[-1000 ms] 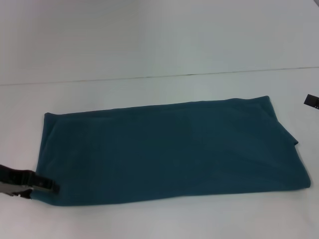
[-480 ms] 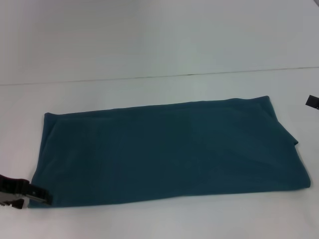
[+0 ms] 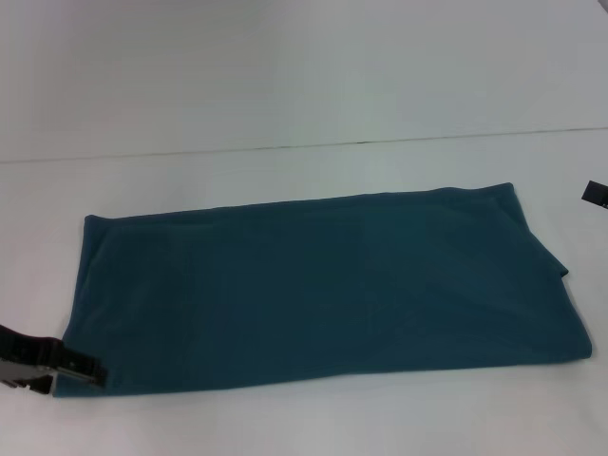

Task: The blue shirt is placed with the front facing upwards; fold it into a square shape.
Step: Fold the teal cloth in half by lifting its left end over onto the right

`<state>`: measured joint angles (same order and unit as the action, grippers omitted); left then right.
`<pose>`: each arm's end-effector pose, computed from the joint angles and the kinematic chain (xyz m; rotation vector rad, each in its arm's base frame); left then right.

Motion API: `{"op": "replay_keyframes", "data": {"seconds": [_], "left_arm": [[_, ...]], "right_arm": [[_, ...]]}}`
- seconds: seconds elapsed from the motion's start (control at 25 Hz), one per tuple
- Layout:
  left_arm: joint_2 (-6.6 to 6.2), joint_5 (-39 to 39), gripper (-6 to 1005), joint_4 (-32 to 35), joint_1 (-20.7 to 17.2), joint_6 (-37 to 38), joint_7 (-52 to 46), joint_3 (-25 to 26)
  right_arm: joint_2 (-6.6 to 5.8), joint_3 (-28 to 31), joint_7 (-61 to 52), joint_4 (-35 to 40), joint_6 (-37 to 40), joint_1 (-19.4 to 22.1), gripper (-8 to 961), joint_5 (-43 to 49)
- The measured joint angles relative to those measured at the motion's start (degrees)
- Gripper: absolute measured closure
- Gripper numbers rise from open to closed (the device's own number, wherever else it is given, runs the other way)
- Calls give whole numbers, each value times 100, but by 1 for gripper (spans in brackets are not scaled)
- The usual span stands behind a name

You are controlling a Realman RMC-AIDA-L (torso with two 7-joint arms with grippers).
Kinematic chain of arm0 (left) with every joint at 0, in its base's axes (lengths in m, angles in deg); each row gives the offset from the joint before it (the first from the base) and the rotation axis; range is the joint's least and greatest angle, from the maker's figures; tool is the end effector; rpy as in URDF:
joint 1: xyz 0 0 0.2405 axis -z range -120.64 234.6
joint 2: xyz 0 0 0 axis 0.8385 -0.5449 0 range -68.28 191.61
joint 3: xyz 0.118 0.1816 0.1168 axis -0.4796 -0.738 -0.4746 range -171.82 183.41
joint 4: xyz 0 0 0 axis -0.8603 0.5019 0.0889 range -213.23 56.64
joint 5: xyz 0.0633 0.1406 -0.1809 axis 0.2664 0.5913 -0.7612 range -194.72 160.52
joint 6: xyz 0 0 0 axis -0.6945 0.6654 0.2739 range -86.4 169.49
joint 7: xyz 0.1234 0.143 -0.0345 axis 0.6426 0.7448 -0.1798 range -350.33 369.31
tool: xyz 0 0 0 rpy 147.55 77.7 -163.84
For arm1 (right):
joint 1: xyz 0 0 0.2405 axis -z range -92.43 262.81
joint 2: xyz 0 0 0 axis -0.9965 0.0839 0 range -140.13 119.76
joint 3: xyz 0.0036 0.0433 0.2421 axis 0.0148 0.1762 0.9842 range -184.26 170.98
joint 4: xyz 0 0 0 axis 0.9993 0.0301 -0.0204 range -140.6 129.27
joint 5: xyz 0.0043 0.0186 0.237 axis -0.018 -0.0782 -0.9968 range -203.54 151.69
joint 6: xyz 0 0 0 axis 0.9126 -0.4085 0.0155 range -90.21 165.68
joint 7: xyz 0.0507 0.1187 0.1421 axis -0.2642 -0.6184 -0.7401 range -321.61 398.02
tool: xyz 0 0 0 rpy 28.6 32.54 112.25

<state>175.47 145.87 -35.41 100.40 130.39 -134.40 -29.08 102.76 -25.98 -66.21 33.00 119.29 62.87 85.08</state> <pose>-0.3185 0.3884 0.0123 -2.1913 -1.7913 0.2795 0.3622 0.3700 0.0913 -1.9484 1.2946 0.8958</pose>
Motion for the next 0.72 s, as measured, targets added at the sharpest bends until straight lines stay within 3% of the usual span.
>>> {"op": "replay_keyframes", "data": {"seconds": [0.72], "left_arm": [[62,-60,94,-143,175,-100,-7,-241]], "right_arm": [[0,0,0,0,0,-18,37,0]]}}
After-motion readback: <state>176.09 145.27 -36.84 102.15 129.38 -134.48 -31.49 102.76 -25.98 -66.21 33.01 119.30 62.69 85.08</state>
